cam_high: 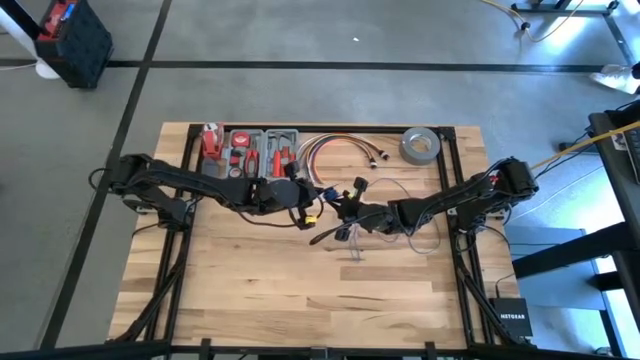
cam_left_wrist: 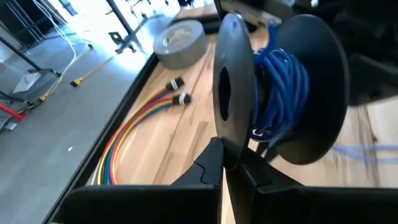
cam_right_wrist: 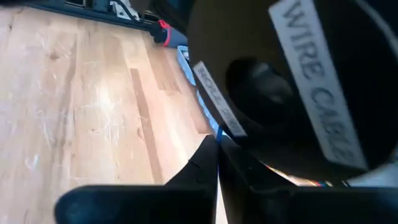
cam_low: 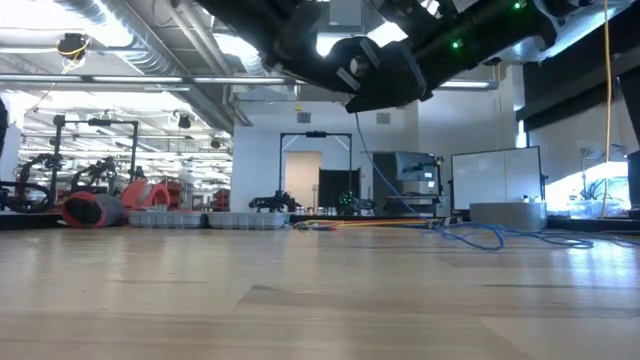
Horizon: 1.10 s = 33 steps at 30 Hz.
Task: Coil cords
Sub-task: Coil the blue wire onto the black spool
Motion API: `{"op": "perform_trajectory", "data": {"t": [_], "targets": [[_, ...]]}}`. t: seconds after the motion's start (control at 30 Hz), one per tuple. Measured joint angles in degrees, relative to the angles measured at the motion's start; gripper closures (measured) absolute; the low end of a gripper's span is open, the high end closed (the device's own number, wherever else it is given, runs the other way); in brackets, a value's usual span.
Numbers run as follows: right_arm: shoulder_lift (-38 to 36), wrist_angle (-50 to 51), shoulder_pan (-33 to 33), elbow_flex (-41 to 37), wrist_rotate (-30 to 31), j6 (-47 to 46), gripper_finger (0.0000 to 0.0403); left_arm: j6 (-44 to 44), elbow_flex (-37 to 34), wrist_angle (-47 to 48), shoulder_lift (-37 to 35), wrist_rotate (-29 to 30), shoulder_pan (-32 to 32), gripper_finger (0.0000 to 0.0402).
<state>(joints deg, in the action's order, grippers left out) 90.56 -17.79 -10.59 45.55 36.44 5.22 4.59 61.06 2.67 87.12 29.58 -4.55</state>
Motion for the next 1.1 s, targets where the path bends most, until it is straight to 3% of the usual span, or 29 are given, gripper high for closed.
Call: {"op": "perform_trajectory", "data": {"t": [0.23,0.33,0.47,0.63,0.77,0.97,1.1], "targets": [[-0.5,1.1,0.0,-0.1,-1.6,-2.2,0.0384,-0.6,0.0,3.2,-0.5,0.3,-0.1,0.0401],[-0.2,3.8,0.1,-0.6,-3.1,-5.2,0.0360,-0.1,0.2,2.0,-0.6,1.0,-0.1,0.0402],[-1.0,4.8,0.1,-0.4,-0.2,-5.9,0.0306,0.1,0.2,2.3,-0.6,1.0,-0.2,0.0402],[-7.0,20.0,-1.4,2.6,0.0,-5.0,0.0240,0.1,0.2,3.2,-0.6,0.8,-0.4,0.0402],[-13.9,29.4,-3.6,4.8,0.0,-7.3,0.0210,0.3,0.2,3.1,-0.6,0.8,-0.4,0.0401],[-22.4,32.1,-4.8,-2.3,2.2,-7.9,0.0201,0.5,0.1,2.5,-0.5,0.7,-0.3,0.0402],[-24.3,22.0,-2.6,-11.7,1.9,-6.3,0.0201,0.5,0.1,2.0,-0.5,0.6,-0.3,0.0402]]}}
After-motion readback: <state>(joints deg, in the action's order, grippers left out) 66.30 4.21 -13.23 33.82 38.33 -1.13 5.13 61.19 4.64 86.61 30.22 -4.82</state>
